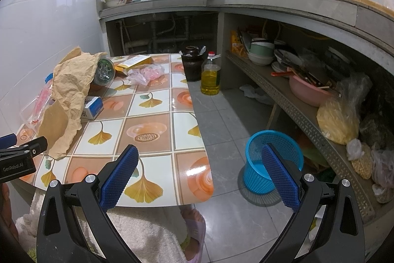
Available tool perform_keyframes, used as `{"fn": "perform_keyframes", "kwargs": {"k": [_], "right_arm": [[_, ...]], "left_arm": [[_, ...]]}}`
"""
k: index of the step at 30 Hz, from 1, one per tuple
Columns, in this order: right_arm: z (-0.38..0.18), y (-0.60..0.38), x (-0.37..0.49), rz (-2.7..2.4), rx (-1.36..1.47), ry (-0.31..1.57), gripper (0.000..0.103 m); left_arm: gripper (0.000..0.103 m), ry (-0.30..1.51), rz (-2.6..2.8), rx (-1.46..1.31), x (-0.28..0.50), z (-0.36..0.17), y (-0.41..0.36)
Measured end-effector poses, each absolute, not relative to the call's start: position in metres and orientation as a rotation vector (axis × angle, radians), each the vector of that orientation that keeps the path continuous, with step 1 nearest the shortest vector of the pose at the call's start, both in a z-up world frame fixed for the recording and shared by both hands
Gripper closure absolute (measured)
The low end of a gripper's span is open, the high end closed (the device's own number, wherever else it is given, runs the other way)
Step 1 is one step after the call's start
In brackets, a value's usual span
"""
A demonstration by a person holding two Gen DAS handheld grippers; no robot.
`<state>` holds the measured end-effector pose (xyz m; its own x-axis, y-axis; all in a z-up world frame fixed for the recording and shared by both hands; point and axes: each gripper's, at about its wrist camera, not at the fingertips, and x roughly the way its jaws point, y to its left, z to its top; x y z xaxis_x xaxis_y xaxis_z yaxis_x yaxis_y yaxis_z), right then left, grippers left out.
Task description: Collect trash
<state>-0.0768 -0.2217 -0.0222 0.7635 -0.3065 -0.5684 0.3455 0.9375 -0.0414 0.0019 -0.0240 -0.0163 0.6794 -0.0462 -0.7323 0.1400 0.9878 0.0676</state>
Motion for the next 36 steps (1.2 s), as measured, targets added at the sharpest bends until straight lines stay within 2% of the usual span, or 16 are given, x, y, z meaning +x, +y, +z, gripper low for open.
{"fn": "perform_keyframes", "kwargs": {"k": [36], "right_arm": [[-0.023, -0.2212, -0.0748, -0.353, 0.067, 0.606, 0.008]], "left_arm": [[0.005, 0.844, -0.099, 0.122, 0.0057, -0.021, -0.0209]]}}
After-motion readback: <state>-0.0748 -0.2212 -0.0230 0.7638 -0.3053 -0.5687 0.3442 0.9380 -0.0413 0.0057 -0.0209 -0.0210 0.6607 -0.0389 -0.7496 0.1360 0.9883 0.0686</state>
